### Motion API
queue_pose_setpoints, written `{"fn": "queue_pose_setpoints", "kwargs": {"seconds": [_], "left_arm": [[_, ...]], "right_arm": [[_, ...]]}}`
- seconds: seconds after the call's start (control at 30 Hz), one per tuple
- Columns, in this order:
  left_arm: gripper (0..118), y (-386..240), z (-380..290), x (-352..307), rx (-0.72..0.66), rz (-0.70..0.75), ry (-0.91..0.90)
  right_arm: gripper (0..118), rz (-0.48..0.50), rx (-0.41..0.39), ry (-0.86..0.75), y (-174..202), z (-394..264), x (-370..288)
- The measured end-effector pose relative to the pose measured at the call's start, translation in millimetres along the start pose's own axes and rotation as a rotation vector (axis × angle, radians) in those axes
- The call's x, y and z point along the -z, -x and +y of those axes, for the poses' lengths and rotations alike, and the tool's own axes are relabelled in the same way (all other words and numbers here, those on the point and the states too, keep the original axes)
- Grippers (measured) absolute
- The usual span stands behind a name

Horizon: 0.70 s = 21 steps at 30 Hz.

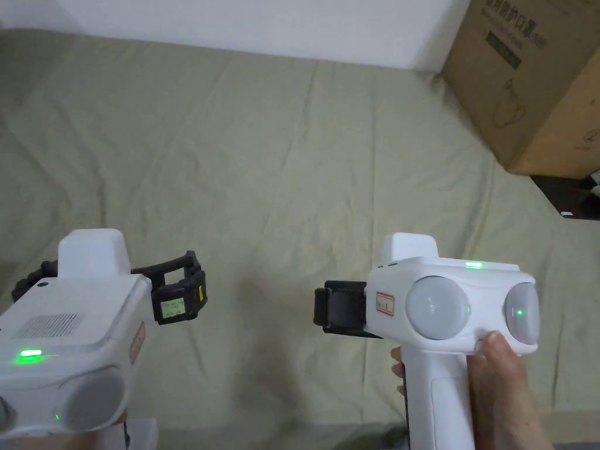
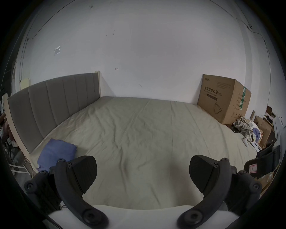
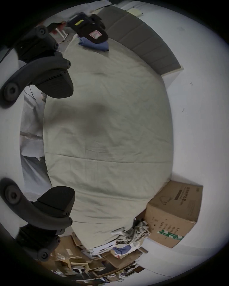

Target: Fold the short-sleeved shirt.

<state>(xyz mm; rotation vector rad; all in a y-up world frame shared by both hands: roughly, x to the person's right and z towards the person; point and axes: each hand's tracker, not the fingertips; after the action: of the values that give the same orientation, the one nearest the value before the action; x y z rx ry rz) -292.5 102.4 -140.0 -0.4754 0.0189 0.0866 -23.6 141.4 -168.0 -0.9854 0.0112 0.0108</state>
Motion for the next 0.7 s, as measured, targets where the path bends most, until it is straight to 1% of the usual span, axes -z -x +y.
{"fn": "queue_pose_setpoints", "kwargs": {"seconds": [0.07,0.13,0.2,0.27,0.3,0.37,0.4,0.43,0.5,0.53,0.6,0.7], "left_arm": [[118,4.7,-6.1,11.8,-0.01,0.006,0.033],[118,10.8,-11.4,27.0,-0.026,0.011,0.071],[118,16.5,-13.7,45.9,-0.057,0.027,0.124],[118,22.5,-13.7,68.4,-0.088,0.045,0.167],[118,25.4,-13.6,81.8,-0.101,0.057,0.179],[118,28.9,-10.5,109.3,-0.117,0.074,0.2],[118,30.7,-9.7,126.0,-0.121,0.089,0.21],[118,31.8,-9.0,140.9,-0.123,0.1,0.219],[118,32.5,-7.4,175.4,-0.123,0.12,0.235],[118,33.0,-7.1,190.7,-0.121,0.126,0.241],[118,36.5,-10.4,228.2,-0.113,0.139,0.255],[118,38.2,-12.8,270.2,-0.106,0.172,0.279]], "right_arm": [[113,0.02,0.038,-0.014,-1.5,1.4,11.5],[113,0.026,0.034,-0.012,-2.0,3.3,28.4],[113,0.038,0.008,0.029,-2.7,8.1,52.0],[113,0.021,0.044,0.041,-5.5,10.6,80.2],[113,0.025,0.079,0.037,-9.5,12.0,96.7],[113,0.027,0.089,0.043,-15.6,20.8,130.4],[113,0.008,0.101,0.042,-16.1,26.2,147.8],[113,-0.035,0.108,0.031,-16.2,32.2,162.8],[113,-0.123,0.089,-0.029,-16.0,45.9,195.0],[113,-0.147,0.072,-0.041,-15.4,52.1,207.3],[113,-0.163,0.046,-0.067,-15.3,64.6,234.9],[113,-0.157,0.056,-0.071,-16.8,77.3,264.1]]}}
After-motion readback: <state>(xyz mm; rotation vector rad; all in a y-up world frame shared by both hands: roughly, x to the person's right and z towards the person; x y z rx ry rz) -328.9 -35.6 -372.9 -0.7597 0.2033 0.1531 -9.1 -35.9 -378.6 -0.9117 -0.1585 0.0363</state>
